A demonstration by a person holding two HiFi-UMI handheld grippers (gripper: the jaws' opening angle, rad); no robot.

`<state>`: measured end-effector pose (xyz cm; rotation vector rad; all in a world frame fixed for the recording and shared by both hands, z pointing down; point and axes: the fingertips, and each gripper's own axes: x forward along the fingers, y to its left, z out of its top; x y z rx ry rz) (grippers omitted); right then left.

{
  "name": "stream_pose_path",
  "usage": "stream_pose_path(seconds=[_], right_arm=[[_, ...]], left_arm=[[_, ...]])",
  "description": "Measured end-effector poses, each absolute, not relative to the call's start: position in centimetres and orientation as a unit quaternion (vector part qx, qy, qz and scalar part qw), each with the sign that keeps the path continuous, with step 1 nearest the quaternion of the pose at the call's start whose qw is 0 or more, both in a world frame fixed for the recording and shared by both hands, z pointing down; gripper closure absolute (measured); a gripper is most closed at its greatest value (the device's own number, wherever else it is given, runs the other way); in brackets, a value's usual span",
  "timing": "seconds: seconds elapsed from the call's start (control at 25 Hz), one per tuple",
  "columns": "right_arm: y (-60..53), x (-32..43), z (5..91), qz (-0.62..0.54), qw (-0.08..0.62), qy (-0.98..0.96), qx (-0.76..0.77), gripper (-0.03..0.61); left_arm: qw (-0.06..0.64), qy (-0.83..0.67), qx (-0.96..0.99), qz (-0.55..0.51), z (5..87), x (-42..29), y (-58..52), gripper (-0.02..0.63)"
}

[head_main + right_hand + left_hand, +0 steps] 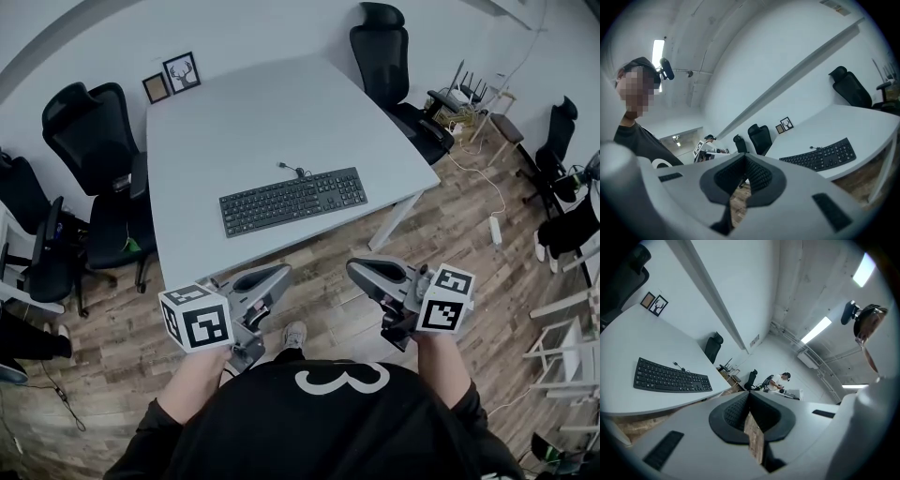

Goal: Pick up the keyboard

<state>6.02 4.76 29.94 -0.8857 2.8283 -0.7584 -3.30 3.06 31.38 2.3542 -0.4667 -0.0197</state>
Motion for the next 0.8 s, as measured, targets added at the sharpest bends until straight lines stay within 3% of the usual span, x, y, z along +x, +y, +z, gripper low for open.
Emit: stream_pose_path(seconds=[0.8], right_arm=[[-8.3,4.4,30.3,-0.265,0.026,0.917,-0.297,0.569]], left_arm=[[0.368,-0.170,0.914,0.008,33.0,-4.1,-9.8,0.601]])
